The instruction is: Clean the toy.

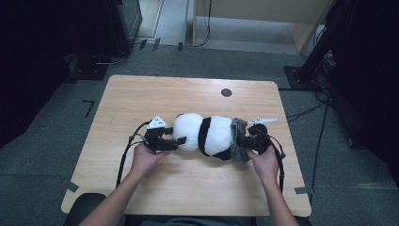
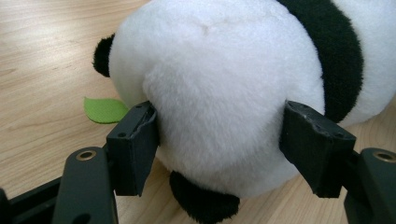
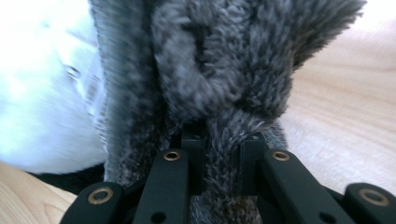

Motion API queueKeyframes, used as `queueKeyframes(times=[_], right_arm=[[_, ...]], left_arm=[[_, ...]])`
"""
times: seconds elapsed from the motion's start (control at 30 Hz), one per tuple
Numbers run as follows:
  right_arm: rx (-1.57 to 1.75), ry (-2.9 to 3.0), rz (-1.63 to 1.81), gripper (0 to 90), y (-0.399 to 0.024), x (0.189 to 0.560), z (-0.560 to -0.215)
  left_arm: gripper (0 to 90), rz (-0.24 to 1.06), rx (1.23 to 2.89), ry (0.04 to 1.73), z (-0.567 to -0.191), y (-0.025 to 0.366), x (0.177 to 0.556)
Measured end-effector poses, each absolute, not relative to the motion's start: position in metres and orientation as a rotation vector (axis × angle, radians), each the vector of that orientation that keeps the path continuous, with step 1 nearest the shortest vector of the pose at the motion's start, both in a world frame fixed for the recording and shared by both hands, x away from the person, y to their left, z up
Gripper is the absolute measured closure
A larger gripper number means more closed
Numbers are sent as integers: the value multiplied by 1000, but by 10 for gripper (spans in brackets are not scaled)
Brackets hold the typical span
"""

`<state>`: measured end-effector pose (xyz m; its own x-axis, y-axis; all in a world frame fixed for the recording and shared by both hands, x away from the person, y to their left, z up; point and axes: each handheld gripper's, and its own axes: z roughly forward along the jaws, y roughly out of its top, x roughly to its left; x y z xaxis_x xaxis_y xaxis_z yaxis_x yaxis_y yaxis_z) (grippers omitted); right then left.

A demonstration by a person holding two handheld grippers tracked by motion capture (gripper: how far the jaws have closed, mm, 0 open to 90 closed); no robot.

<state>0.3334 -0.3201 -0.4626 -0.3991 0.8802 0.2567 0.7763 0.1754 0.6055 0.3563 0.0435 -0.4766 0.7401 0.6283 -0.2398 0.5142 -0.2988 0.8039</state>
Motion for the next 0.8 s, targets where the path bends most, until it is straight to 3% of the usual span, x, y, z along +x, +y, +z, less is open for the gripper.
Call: queueKeyframes(times=[0.3,0.8], right_arm=[[1686,2336,988,789,-321,339,-476],[1680,2186,1105,788,-348,329,-445]], left_arm=[[296,143,1964,871,-477,44,357],[290,145,1972,875,-477,45,357]])
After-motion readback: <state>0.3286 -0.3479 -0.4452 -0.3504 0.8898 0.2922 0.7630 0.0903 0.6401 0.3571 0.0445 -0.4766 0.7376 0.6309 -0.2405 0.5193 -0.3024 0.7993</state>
